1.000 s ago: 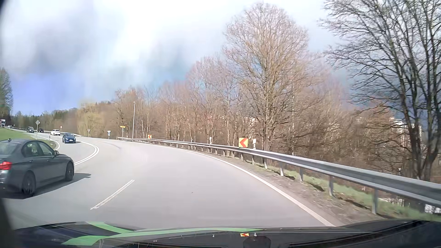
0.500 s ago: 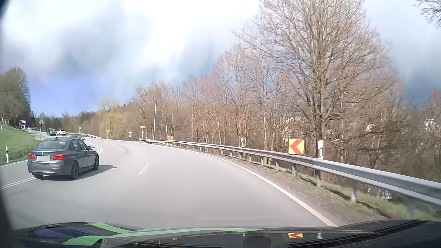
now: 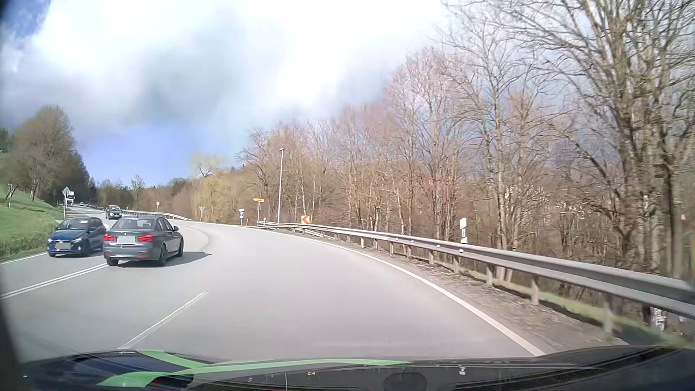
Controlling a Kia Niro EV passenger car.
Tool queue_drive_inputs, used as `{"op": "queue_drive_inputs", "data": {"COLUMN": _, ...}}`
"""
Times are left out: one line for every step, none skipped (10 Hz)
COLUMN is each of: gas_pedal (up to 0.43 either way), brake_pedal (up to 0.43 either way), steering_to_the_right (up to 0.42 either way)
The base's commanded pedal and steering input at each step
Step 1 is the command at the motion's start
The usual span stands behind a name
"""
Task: Follow the waypoints while adhering to traffic rules and regulations
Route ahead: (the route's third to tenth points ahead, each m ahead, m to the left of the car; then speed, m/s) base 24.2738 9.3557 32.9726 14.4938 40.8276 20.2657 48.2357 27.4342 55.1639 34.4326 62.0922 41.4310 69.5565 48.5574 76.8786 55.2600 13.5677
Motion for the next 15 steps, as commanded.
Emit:
{"op": "queue_drive_inputs", "data": {"gas_pedal": 0.157, "brake_pedal": 0.0, "steering_to_the_right": -0.095}}
{"op": "queue_drive_inputs", "data": {"gas_pedal": 0.157, "brake_pedal": 0.0, "steering_to_the_right": -0.095}}
{"op": "queue_drive_inputs", "data": {"gas_pedal": 0.157, "brake_pedal": 0.0, "steering_to_the_right": -0.095}}
{"op": "queue_drive_inputs", "data": {"gas_pedal": 0.157, "brake_pedal": 0.0, "steering_to_the_right": -0.095}}
{"op": "queue_drive_inputs", "data": {"gas_pedal": 0.157, "brake_pedal": 0.0, "steering_to_the_right": -0.095}}
{"op": "queue_drive_inputs", "data": {"gas_pedal": 0.157, "brake_pedal": 0.0, "steering_to_the_right": -0.093}}
{"op": "queue_drive_inputs", "data": {"gas_pedal": 0.157, "brake_pedal": 0.0, "steering_to_the_right": -0.091}}
{"op": "queue_drive_inputs", "data": {"gas_pedal": 0.157, "brake_pedal": 0.0, "steering_to_the_right": -0.09}}
{"op": "queue_drive_inputs", "data": {"gas_pedal": 0.157, "brake_pedal": 0.0, "steering_to_the_right": -0.09}}
{"op": "queue_drive_inputs", "data": {"gas_pedal": 0.157, "brake_pedal": 0.0, "steering_to_the_right": -0.089}}
{"op": "queue_drive_inputs", "data": {"gas_pedal": 0.157, "brake_pedal": 0.0, "steering_to_the_right": -0.089}}
{"op": "queue_drive_inputs", "data": {"gas_pedal": 0.157, "brake_pedal": 0.0, "steering_to_the_right": -0.089}}
{"op": "queue_drive_inputs", "data": {"gas_pedal": 0.157, "brake_pedal": 0.0, "steering_to_the_right": -0.089}}
{"op": "queue_drive_inputs", "data": {"gas_pedal": 0.157, "brake_pedal": 0.0, "steering_to_the_right": -0.088}}
{"op": "queue_drive_inputs", "data": {"gas_pedal": 0.157, "brake_pedal": 0.0, "steering_to_the_right": -0.087}}
